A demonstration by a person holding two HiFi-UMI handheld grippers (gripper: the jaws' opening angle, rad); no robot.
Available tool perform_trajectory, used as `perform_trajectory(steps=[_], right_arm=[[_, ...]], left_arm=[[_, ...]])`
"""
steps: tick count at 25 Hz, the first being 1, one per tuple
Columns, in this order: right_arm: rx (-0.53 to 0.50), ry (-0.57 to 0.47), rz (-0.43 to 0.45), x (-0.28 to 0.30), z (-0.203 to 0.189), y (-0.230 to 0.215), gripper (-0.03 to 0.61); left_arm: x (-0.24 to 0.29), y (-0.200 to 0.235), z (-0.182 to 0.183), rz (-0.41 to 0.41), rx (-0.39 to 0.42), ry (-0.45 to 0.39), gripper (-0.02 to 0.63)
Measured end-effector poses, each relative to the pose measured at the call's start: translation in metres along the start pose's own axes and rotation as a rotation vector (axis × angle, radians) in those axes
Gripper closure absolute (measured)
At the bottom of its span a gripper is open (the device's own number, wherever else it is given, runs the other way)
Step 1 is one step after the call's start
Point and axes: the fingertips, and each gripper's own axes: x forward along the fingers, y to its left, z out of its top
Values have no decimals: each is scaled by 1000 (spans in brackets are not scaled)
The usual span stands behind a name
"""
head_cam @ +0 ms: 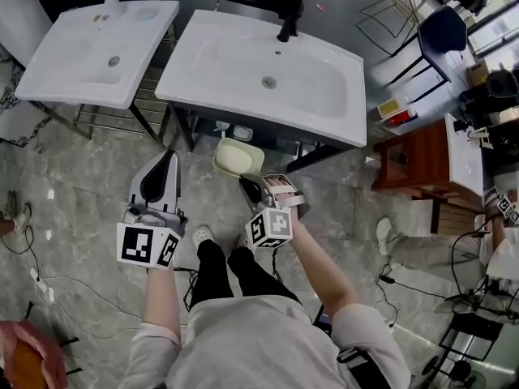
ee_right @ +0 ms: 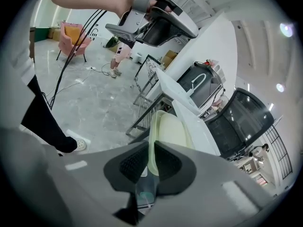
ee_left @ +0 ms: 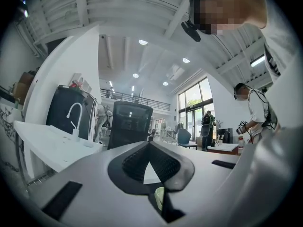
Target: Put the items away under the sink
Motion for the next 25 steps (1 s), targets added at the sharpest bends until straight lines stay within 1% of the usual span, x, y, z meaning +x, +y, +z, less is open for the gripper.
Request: perform_trajectory(steps=[5,10,13,18,25], right_arm=[[13,6,-8,35,-4,5,531],[14,2,1,72,-22,16,531],[7,-3,15,94,-40,23,531],[-16,-21,27,136,-74,38,531],[-43,-41,46,201,-132,61,531]], left_arm=[[13,23,-31,-36,27,36,606],[25,41,-74,-49,23,39,606],[33,45,-105,-49,18,39,606],[43,50,-164,-54,36,34,606],[58,57,-253,-72,52,5,606]])
